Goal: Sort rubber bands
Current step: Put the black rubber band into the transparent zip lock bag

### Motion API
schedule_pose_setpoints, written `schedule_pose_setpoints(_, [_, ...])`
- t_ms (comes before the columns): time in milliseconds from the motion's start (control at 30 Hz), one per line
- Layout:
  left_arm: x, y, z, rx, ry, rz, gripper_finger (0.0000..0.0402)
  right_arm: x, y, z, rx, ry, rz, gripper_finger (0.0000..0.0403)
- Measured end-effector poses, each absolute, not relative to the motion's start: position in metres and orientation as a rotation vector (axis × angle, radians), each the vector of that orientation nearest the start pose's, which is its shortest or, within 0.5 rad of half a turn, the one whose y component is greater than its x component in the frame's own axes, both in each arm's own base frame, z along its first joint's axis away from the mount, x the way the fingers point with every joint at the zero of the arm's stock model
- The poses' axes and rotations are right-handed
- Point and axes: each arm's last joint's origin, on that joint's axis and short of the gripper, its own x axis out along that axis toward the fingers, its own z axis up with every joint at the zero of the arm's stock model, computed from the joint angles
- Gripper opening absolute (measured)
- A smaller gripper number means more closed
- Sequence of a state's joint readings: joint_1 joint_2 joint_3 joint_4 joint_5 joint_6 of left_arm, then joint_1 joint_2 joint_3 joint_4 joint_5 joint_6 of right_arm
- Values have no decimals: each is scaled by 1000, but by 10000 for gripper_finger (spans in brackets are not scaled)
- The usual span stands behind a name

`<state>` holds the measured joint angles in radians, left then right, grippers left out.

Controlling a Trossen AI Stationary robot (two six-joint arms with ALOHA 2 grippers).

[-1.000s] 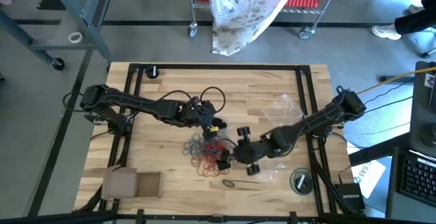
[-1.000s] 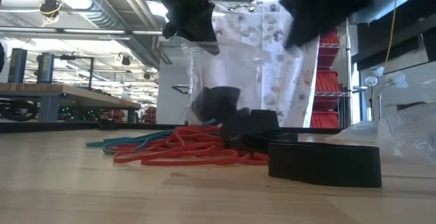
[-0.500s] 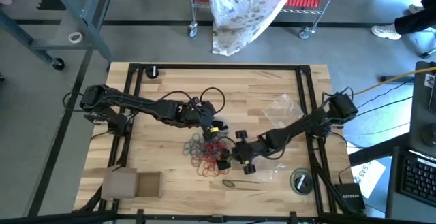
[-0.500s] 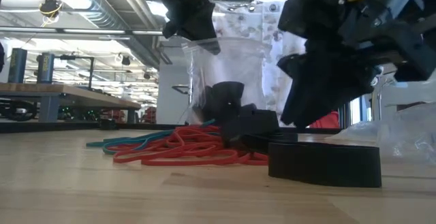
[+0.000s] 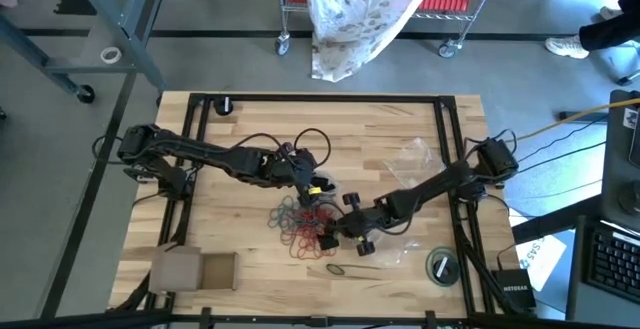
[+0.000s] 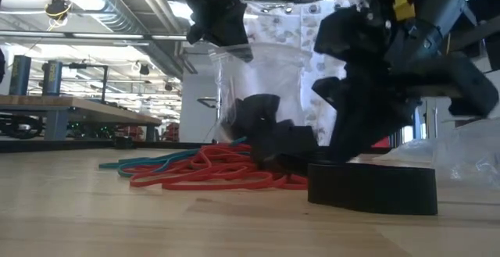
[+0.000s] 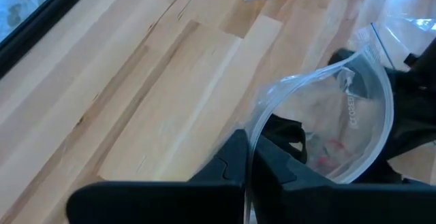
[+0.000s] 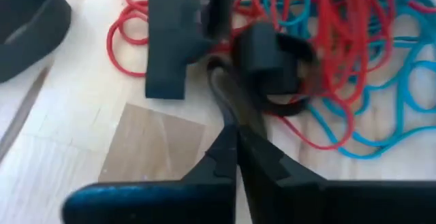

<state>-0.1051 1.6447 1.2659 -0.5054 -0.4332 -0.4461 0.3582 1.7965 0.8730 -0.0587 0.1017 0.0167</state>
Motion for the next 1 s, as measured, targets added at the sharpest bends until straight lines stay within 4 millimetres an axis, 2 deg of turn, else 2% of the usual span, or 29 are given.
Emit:
schedule_pose_setpoints(200, [348,-25,259,-179,765,488,0,310,113,115,-206,971,224,18])
schedule_pose_setpoints(367, [348,-25,259,-179,766,488,0,304,112,127,-198,981,229,4])
schedule_pose_setpoints(533, [348,-25,259,-179,766,487,0,296,108,172,-189,986,214,1])
schedule_pose_setpoints(667, [348,-26,259,-178,765,483,0,293,105,218,-208,889,172,1])
schedule_pose_setpoints(767, [348,-26,259,-180,765,483,0,296,101,244,-238,783,94,1])
schedule_pose_setpoints(900, [349,-26,260,-192,759,486,0,306,91,259,-239,656,-23,0])
schedule_pose_setpoints(1000, [350,-27,261,-206,734,481,0,317,80,258,-209,613,-75,0])
